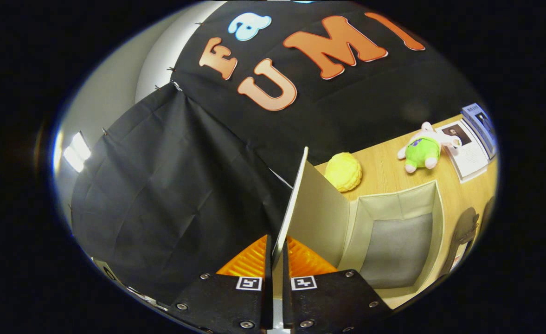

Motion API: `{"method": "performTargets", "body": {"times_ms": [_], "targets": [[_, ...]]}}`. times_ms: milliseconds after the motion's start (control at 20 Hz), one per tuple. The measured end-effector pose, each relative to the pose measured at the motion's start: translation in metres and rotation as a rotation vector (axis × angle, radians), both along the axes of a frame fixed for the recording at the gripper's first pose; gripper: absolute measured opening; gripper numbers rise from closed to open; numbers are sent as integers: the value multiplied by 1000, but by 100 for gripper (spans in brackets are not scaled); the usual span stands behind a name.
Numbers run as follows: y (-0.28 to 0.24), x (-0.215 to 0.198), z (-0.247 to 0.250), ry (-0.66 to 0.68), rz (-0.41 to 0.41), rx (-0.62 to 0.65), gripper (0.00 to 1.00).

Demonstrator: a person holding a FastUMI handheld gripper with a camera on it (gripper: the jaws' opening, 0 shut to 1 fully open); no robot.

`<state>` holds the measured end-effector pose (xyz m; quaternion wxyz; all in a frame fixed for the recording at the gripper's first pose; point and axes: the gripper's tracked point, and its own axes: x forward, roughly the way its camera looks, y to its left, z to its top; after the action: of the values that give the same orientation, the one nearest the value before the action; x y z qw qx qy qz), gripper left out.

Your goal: Open the storage box then place both shoes into the box .Put the left shoe in first, then the right shoe, with the right side of both shoes facing outward in a uniform manner.

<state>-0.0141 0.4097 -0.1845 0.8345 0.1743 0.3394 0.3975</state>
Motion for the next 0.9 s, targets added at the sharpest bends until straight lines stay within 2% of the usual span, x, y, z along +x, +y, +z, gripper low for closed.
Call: {"method": "performTargets", "body": {"times_ms": [150, 250, 300, 350, 400, 500, 900], "targets": [[12, -3, -7, -34, 9, -37, 14], [15, -7, -13, -46, 23, -68, 31], [15, -8, -15, -56, 26, -81, 45], [14, -8, -18, -68, 26, -99, 55], [11, -8, -21, -76, 21, -115, 75], [4, -3, -24, -101, 2, -142, 98], [-51, 11, -12, -169, -95, -176, 98]]}}
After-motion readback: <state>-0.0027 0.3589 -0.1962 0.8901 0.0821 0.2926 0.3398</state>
